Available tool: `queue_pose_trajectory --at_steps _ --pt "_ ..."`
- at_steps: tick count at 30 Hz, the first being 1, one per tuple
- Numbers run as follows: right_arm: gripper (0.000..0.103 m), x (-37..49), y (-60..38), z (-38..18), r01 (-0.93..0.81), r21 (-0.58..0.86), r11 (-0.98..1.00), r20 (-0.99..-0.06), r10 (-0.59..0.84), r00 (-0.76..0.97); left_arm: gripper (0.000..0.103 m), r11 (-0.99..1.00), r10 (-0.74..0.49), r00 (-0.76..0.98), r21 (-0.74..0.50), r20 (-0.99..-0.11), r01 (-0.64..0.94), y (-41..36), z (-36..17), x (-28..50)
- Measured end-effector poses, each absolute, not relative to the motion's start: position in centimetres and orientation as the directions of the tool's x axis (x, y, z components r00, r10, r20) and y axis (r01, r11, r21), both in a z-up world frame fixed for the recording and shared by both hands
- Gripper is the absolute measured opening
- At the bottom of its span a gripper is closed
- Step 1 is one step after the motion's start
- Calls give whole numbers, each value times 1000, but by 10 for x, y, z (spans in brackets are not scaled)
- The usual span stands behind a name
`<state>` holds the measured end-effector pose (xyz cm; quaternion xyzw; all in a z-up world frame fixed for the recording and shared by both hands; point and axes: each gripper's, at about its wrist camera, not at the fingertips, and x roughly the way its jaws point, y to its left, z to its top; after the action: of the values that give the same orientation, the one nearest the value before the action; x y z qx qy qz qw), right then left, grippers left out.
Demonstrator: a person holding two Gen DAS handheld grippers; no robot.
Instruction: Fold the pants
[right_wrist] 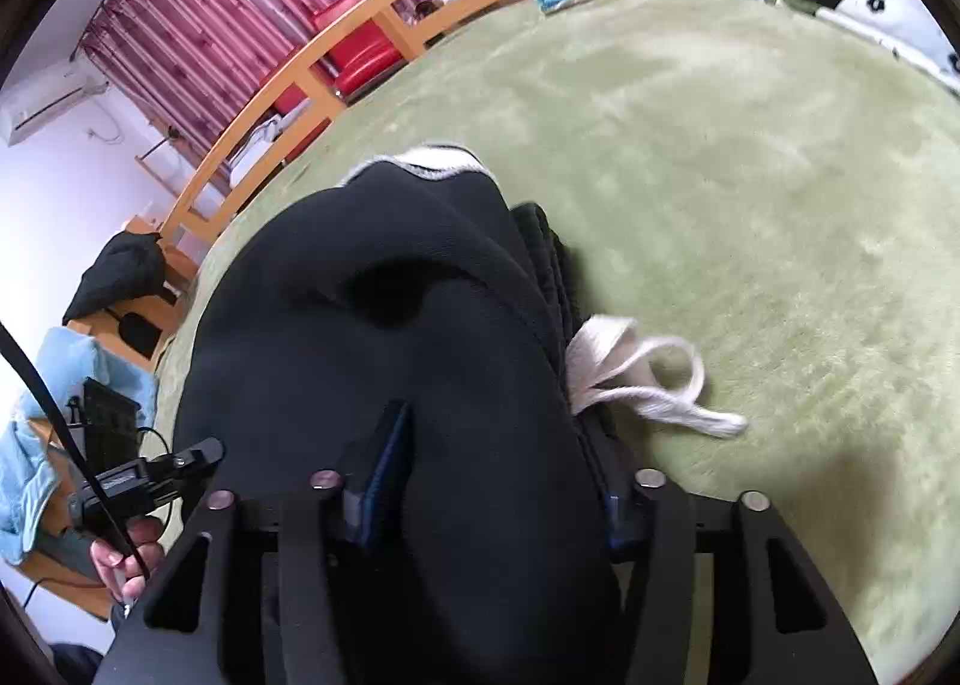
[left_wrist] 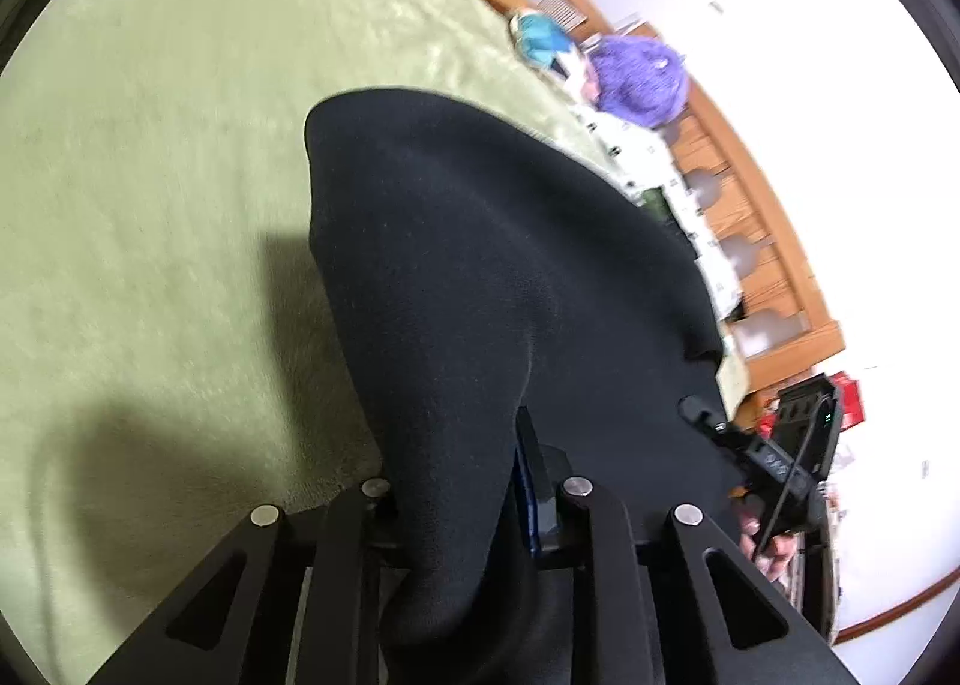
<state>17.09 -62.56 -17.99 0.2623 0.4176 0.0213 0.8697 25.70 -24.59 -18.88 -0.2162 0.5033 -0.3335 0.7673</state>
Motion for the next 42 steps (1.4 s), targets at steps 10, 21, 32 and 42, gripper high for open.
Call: queue_pose_trajectory --at_steps 10,21,32,42 --pt "23 197 -474 -143 19 548 836 -640 404 654 19 785 -609 485 -566 -628 253 -79 -118 254" --pt "45 284 -278 -179 -150 511 846 -667 500 552 37 903 -379 462 -430 -802 -7 76 -165 284" --pt "43 217 -279 -125 -196 231 953 -662 301 686 61 976 -210 614 -195 -761 92 38 -130 211" --pt "31 200 -230 -186 -285 64 956 -771 229 595 61 988 -154 554 -136 -818 73 40 -187 175"
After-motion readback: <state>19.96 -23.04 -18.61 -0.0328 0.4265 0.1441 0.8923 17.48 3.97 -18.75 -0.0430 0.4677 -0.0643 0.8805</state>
